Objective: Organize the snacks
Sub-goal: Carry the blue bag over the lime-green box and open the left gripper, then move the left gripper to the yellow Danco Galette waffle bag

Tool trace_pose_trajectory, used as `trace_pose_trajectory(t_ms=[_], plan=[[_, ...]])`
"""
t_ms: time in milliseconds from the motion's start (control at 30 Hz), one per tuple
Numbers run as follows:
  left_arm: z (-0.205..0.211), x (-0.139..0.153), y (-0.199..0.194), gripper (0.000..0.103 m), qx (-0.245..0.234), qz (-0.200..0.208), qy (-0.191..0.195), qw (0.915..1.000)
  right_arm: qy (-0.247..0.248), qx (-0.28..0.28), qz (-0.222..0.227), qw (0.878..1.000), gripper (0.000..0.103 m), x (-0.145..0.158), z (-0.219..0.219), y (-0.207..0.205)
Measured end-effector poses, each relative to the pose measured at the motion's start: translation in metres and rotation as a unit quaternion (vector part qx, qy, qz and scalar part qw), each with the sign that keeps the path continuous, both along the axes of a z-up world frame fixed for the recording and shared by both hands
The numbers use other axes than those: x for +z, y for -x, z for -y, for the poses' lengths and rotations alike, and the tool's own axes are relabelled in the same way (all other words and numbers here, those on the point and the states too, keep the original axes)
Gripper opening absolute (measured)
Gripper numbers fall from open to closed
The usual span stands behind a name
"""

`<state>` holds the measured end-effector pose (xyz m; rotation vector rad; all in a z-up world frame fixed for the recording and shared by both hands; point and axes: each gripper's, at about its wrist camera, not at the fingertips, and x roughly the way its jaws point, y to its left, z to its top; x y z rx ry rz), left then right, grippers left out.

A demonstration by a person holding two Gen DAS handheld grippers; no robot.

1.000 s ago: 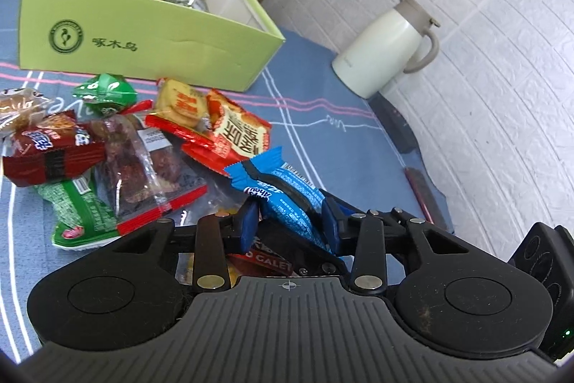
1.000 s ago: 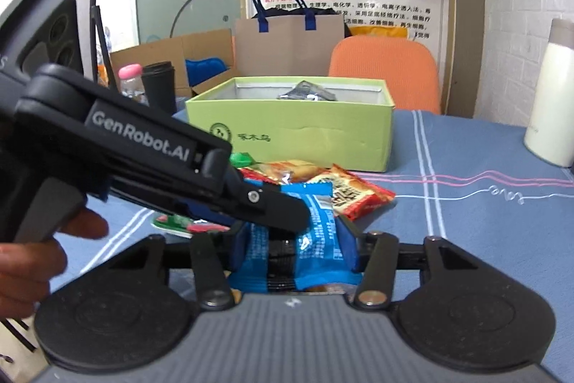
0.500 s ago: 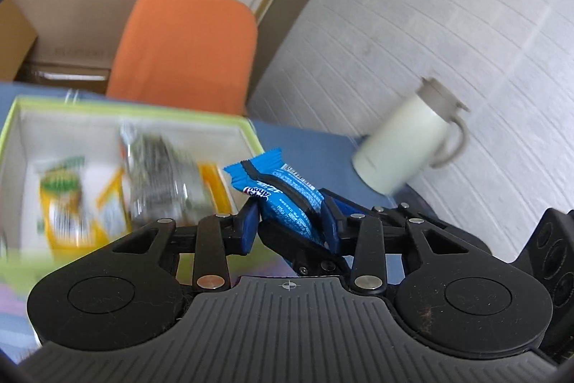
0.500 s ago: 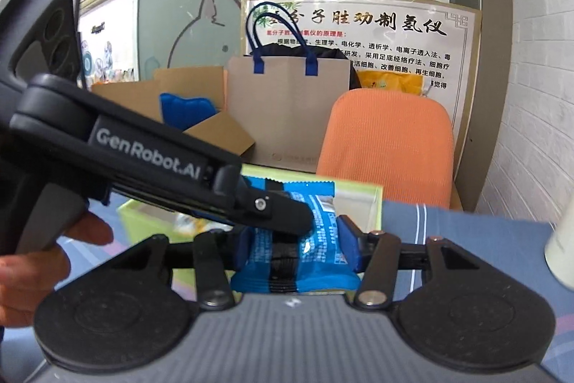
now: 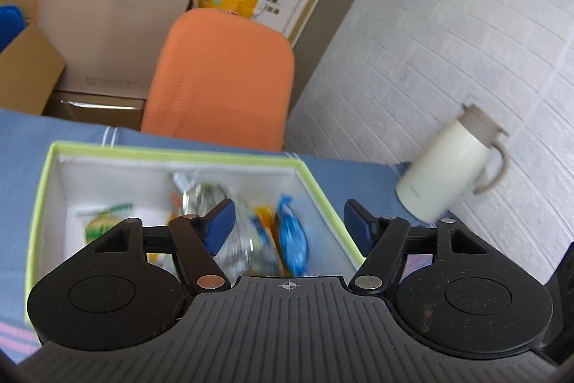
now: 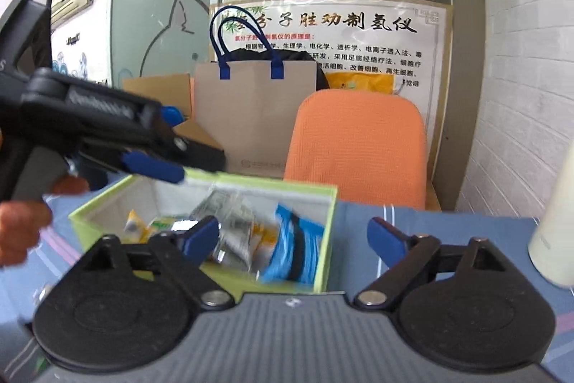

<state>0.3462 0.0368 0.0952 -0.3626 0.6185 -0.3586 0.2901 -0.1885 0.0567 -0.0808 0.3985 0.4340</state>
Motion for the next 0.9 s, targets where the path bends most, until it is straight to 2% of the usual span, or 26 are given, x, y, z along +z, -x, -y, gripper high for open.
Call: trace_pose_trajectory(t_ms=[100, 267, 367, 633, 733, 900], plan=[[-0.004, -0.006, 0.044, 0.056, -0.014, 0.002, 0.010, 0.9999, -0.004, 0.002, -0.032, 0.999, 0.102, -0.018, 0.008, 0.044], [0.001, -0.031, 0.115, 0.060, -0.034, -0.017, 0.016, 0.9992, -0.044, 0.030, -0.118, 0.992, 0.102, -0.058, 0.010, 0.110], [0.002, -0.046, 0.143, 0.060, -0.028, -0.042, 0.028, 0.9983, -0.059, 0.039, -0.146, 0.987, 0.102, -0.075, 0.002, 0.132], [-0.015, -0.073, 0.196, 0.062, -0.005, -0.083, 0.048, 0.9954, -0.069, 0.032, -0.142, 0.987, 0.102, -0.075, -0.022, 0.172], [-0.024, -0.082, 0.207, 0.062, 0.004, -0.101, 0.048, 0.9938, -0.058, 0.014, -0.131, 0.990, 0.102, -0.074, -0.028, 0.175], [-0.054, -0.092, 0.229, 0.064, 0.040, -0.120, 0.066, 0.9898, -0.076, 0.006, -0.148, 0.986, 0.103, -0.080, -0.031, 0.174]])
